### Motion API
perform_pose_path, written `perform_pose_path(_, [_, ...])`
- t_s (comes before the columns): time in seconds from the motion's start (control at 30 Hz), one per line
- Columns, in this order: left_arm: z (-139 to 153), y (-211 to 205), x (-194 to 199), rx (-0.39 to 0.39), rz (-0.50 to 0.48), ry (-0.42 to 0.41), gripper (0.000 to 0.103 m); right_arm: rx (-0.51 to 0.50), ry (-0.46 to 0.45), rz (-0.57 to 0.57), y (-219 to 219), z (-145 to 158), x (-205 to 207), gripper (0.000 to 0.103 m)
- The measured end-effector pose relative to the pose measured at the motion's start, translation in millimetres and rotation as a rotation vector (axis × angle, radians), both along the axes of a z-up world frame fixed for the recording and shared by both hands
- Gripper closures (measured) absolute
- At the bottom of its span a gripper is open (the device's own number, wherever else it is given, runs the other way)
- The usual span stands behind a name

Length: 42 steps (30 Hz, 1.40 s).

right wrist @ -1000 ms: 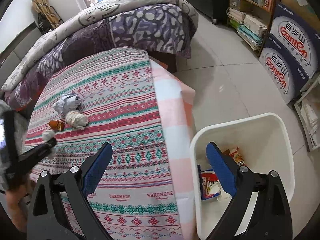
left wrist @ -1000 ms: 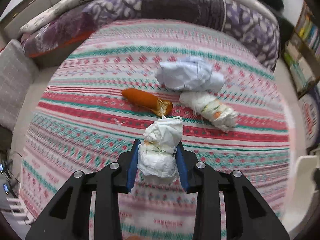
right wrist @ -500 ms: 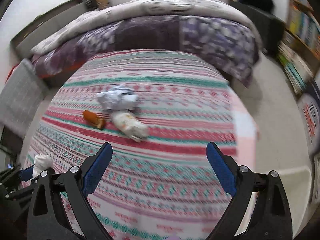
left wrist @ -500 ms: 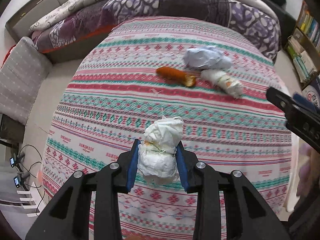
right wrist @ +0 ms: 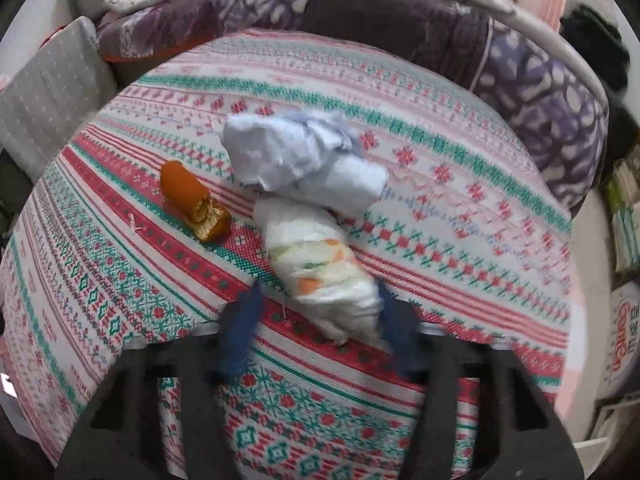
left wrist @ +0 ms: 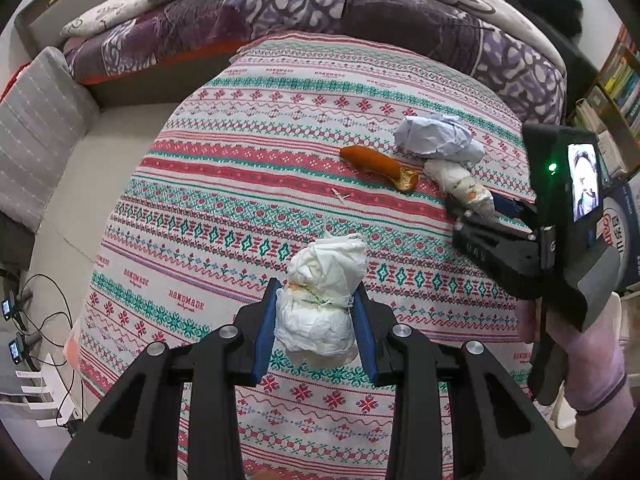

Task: Collect trash
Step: 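Grasp a white tissue bundle with left gripper while right gripper grasps another tissue bundle, then carry the tissue bundle to the white bin and open the right gripper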

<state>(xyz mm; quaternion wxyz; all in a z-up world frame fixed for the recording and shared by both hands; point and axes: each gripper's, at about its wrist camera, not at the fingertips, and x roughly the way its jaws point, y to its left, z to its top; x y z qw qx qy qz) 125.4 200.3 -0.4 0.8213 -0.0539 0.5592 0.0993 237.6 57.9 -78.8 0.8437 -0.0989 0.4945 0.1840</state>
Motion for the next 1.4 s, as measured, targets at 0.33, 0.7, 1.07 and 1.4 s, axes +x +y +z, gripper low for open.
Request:
perform_pose_path(0.33, [7, 4, -4, -0.011, 0.023, -0.025, 0.068, 0.082, -0.051, -0.048, -11, 40, -36, 0.070])
perform_pose_path(0.7, [21, -1, -7, -0.032, 0.022, -0.074, 0.068, 0.100, -0.096, -0.153, -33, 84, -66, 0.069])
perform_pose_path(1.07, [25, -28, -14, -0.021, -0.019, -0.141, 0.068, 0.080, -0.138, -0.252, -77, 106, -94, 0.069])
perform_pose_path(1.4, [24, -76, -17, 0.012, -0.073, -0.244, 0.068, 0.097, -0.160, -0.400, -149, 98, -112, 0.069])
